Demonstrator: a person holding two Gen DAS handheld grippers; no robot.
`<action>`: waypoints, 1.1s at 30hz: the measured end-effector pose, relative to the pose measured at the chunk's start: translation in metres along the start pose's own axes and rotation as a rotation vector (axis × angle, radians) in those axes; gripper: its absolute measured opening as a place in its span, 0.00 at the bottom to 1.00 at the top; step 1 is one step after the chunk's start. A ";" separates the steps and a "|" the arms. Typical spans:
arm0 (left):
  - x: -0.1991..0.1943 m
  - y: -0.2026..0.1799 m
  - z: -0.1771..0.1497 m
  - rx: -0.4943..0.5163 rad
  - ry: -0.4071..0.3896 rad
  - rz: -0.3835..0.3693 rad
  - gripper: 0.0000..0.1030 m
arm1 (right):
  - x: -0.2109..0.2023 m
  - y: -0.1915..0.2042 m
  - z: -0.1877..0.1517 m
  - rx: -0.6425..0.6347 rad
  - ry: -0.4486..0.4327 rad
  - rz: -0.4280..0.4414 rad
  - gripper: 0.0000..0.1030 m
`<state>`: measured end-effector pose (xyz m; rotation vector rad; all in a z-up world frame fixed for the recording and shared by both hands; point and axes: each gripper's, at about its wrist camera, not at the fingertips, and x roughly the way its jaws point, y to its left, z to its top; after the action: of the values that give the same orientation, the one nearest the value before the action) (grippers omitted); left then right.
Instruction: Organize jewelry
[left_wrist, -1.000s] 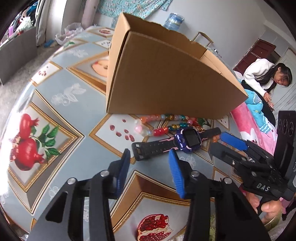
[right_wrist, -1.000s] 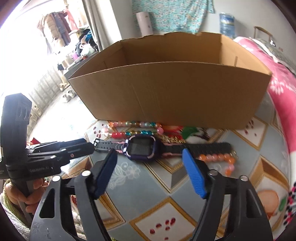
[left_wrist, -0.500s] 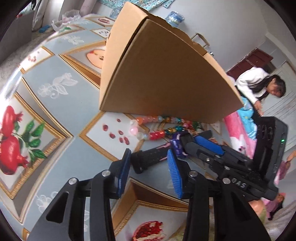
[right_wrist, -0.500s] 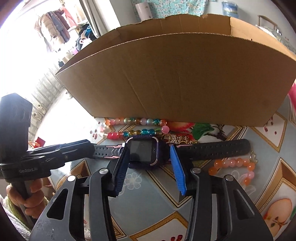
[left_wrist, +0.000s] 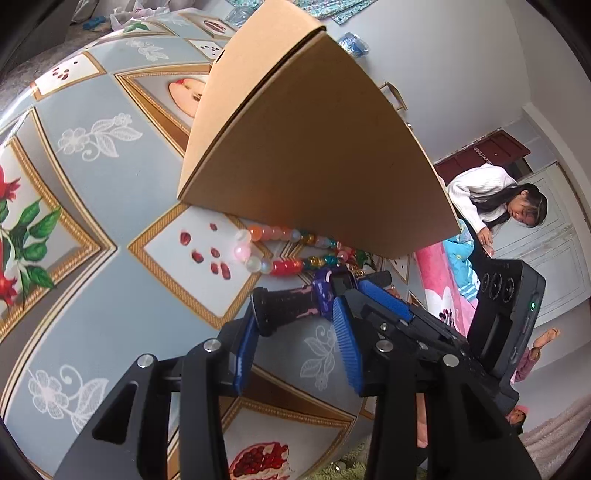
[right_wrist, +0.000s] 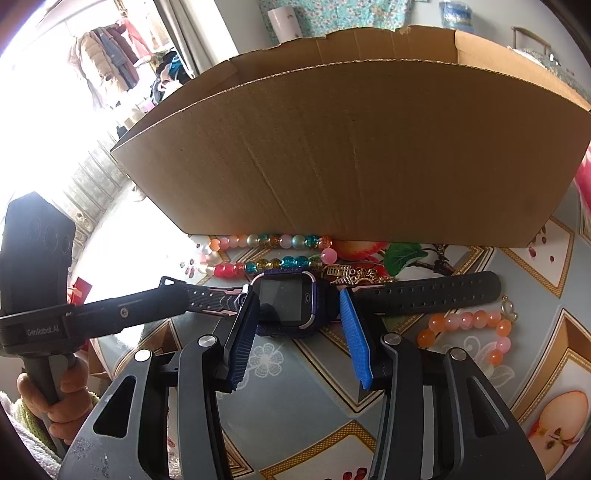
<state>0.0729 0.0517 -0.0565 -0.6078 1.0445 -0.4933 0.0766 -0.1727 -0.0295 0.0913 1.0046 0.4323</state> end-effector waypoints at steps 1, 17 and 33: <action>0.001 -0.001 0.001 0.004 -0.003 0.013 0.35 | 0.000 0.000 0.000 -0.002 0.000 -0.002 0.41; -0.005 -0.020 -0.009 0.252 0.027 0.402 0.07 | -0.004 0.026 -0.018 -0.048 0.053 0.055 0.41; -0.016 -0.012 -0.016 0.309 0.037 0.441 0.07 | -0.037 -0.054 -0.001 0.242 -0.002 0.065 0.42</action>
<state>0.0508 0.0493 -0.0444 -0.0874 1.0730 -0.2683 0.0757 -0.2364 -0.0154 0.3426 1.0512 0.3685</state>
